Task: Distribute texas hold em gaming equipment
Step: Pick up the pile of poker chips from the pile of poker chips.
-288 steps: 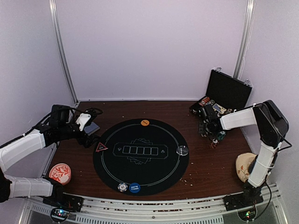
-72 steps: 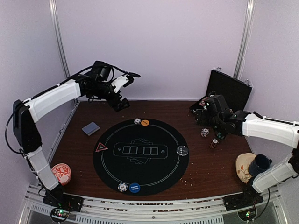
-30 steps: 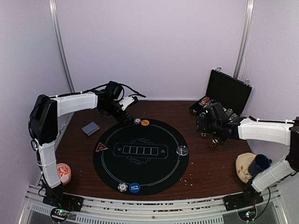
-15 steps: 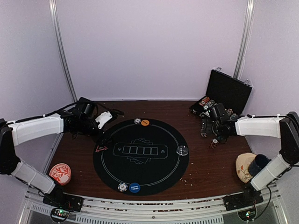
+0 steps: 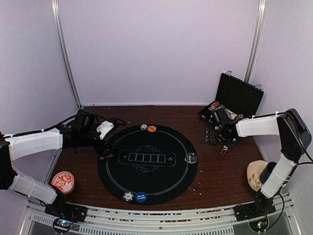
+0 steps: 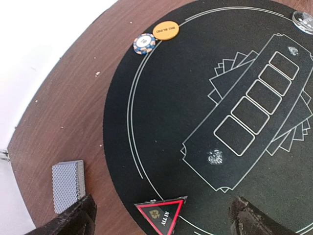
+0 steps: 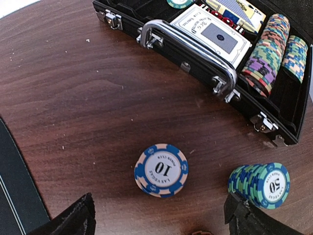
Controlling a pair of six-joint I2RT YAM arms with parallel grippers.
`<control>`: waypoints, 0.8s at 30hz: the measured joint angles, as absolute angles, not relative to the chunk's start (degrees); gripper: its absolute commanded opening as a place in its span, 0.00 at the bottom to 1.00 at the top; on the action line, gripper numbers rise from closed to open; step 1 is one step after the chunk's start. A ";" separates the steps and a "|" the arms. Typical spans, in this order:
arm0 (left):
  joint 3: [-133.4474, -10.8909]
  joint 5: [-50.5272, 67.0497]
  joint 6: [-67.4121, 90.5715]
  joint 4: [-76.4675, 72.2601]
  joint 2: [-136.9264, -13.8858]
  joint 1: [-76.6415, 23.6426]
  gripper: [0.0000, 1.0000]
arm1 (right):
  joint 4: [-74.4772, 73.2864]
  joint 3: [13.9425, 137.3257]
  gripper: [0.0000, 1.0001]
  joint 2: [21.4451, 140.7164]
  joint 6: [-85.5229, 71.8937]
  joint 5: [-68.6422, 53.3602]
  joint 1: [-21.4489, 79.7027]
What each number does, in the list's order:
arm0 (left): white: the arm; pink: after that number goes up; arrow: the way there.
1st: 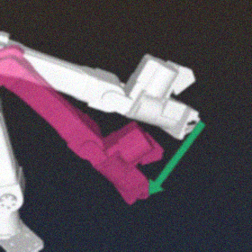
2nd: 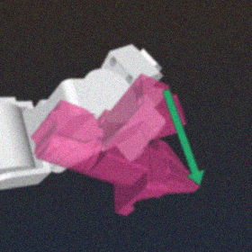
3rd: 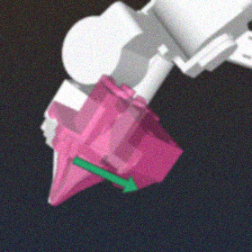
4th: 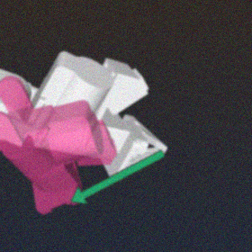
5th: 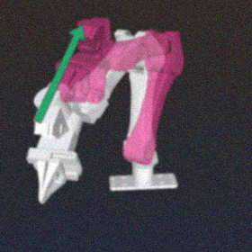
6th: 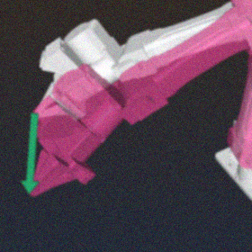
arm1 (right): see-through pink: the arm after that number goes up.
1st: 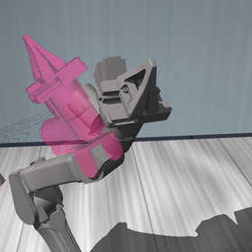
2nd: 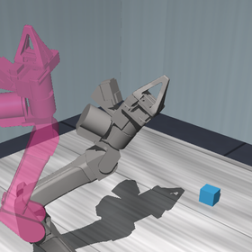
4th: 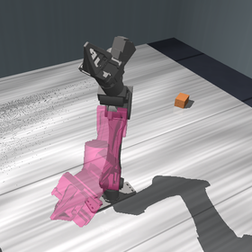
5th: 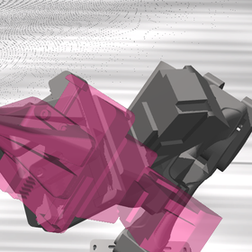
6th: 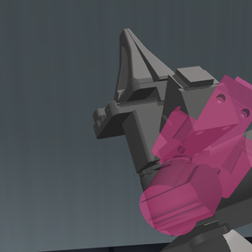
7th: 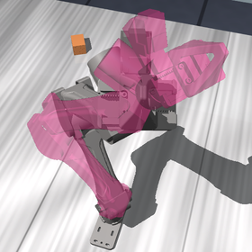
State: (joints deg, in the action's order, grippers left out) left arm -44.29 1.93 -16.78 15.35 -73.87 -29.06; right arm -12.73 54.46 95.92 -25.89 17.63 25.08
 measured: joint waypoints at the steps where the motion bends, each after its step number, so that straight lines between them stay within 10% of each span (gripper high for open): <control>1: -44.25 1.67 -16.75 14.85 -73.87 -29.06 0.98 | -12.88 54.96 0.92 96.29 -25.85 17.67 25.08; 24: -42.74 -0.03 -16.38 11.51 -73.47 -29.06 0.98 | -13.43 60.45 0.74 104.29 -25.85 19.05 23.29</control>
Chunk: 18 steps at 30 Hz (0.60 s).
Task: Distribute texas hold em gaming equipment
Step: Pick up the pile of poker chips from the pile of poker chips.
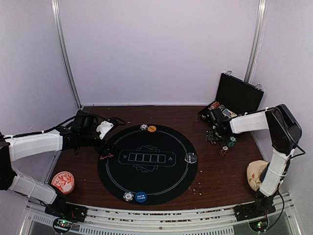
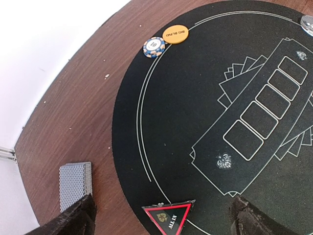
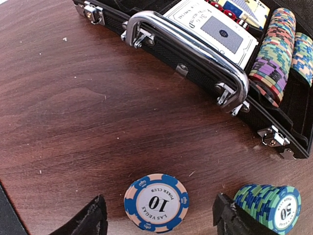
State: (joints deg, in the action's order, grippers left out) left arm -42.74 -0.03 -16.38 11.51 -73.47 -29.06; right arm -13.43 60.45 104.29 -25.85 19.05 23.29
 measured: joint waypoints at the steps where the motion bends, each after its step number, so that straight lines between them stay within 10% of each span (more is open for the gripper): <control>1: -42.74 -0.03 -16.38 11.51 -73.47 -29.06 0.98 | -13.34 60.38 0.74 104.29 -25.91 18.90 23.20; 18: -42.74 -0.32 -16.12 10.50 -73.71 -29.06 0.98 | -11.68 59.20 0.64 104.62 -25.93 16.43 21.76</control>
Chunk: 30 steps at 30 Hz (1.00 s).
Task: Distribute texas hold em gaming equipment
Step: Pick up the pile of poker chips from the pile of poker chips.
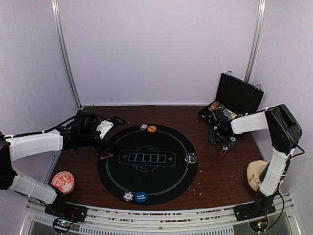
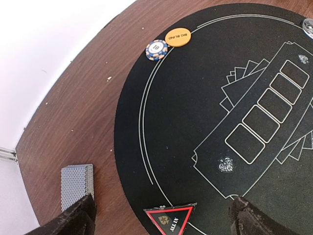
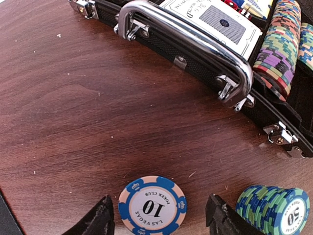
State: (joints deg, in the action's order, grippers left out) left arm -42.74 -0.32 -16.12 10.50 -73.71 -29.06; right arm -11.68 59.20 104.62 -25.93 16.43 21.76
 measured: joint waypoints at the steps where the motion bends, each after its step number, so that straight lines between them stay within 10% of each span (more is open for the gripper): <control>1: -42.74 -0.34 -16.12 10.50 -73.71 -29.06 0.98 | -11.64 59.20 0.63 104.71 -25.85 16.34 21.76; 30: -42.72 -0.91 -16.08 10.33 -74.24 -29.06 0.98 | -10.28 59.20 0.32 105.47 -25.85 15.22 21.39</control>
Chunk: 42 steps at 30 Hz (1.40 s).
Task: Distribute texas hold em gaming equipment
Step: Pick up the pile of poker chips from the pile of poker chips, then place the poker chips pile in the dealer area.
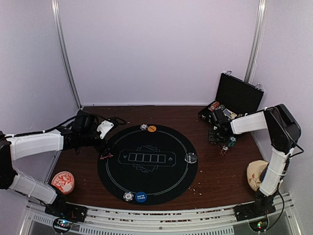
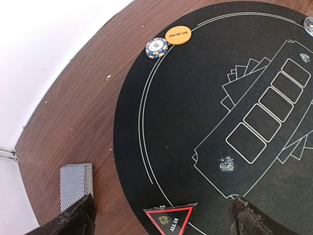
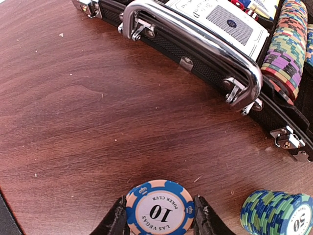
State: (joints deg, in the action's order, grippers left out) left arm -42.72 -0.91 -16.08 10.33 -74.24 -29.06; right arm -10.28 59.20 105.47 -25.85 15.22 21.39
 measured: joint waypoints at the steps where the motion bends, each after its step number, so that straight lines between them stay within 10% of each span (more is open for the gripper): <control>1: -42.72 -0.91 -16.08 10.35 -74.26 -29.06 0.98 | -10.26 59.20 0.32 105.47 -25.82 15.22 21.39; 29: -42.72 -1.39 -16.03 10.31 -74.70 -29.06 0.98 | -9.85 58.06 0.30 100.88 -25.21 16.38 24.88; 42: -42.72 -2.26 -16.03 10.15 -75.02 -29.06 0.98 | -14.04 54.37 0.30 88.42 -28.80 20.45 48.38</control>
State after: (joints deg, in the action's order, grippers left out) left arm -42.72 -2.26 -16.03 10.15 -75.02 -29.06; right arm -14.04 54.37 88.42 -28.80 20.45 48.38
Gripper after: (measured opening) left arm 0.978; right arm 0.398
